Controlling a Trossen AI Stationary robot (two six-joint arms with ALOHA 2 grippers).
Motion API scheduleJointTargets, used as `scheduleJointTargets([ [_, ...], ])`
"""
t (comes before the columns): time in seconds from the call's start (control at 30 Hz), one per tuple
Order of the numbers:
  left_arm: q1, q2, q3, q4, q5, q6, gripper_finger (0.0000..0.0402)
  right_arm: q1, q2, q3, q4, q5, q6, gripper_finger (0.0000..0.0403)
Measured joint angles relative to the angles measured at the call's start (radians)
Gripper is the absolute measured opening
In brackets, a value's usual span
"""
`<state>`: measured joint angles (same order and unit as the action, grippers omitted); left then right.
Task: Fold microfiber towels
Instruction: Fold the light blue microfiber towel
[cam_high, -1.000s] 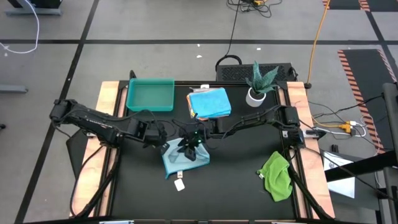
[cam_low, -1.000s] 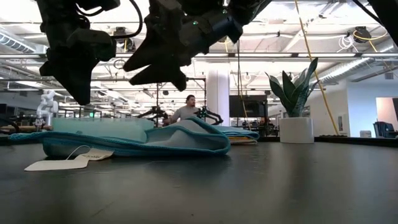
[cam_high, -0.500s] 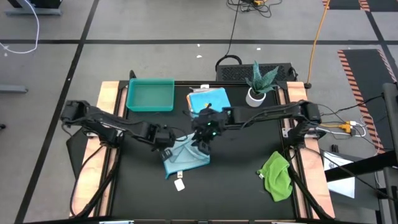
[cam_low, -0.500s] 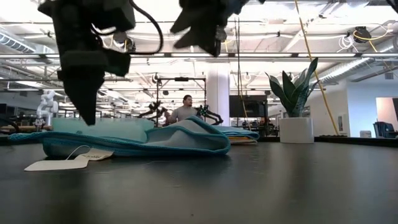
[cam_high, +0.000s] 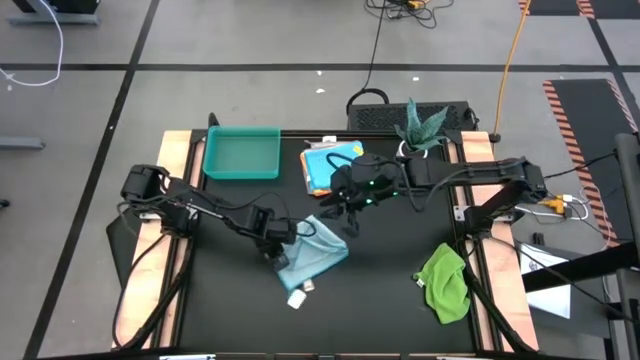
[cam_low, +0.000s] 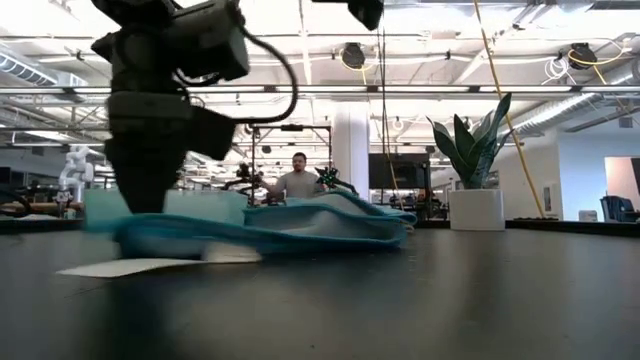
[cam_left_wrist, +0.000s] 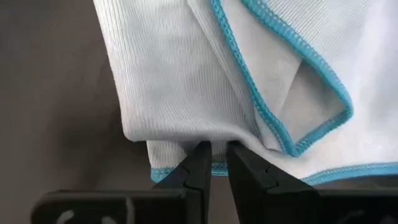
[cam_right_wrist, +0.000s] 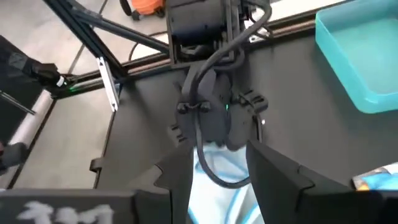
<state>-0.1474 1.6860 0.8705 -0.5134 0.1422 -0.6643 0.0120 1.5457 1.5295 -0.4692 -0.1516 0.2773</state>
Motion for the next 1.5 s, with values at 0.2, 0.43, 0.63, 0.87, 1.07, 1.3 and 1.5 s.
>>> scheduleJointTargets([
  [0.2, 0.001, 0.019, 0.062, 0.292, -0.053, -0.071, 0.0055, 0.000, -0.018, 0.000, -0.188, 0.002, -0.040, 0.0139],
  [0.43, -0.010, 0.051, 0.110, 0.368, -0.065, -0.133, 0.0055, 0.000, -0.016, -0.024, -0.501, 0.154, -0.080, 0.0139],
  [0.63, -0.048, 0.060, 0.116, 0.222, -0.065, -0.223, 0.0055, 0.000, -0.016, -0.157, -0.433, 0.177, -0.077, 0.0139],
  [0.87, -0.077, 0.043, 0.119, 0.213, -0.133, -0.305, 0.0055, -0.008, -0.015, -0.388, -0.050, 0.093, -0.011, 0.0139],
  [1.07, -0.065, 0.039, 0.119, 0.225, -0.189, -0.333, 0.0055, -0.042, -0.015, -0.498, 0.157, 0.020, 0.076, 0.0139],
  [1.3, -0.042, 0.038, 0.119, 0.230, -0.193, -0.312, 0.0055, -0.059, -0.002, -0.537, 0.232, -0.006, 0.066, 0.0139],
  [1.5, -0.026, 0.038, 0.119, 0.230, -0.194, -0.299, 0.0055, -0.059, 0.078, -0.538, 0.312, -0.037, 0.053, 0.0139],
])
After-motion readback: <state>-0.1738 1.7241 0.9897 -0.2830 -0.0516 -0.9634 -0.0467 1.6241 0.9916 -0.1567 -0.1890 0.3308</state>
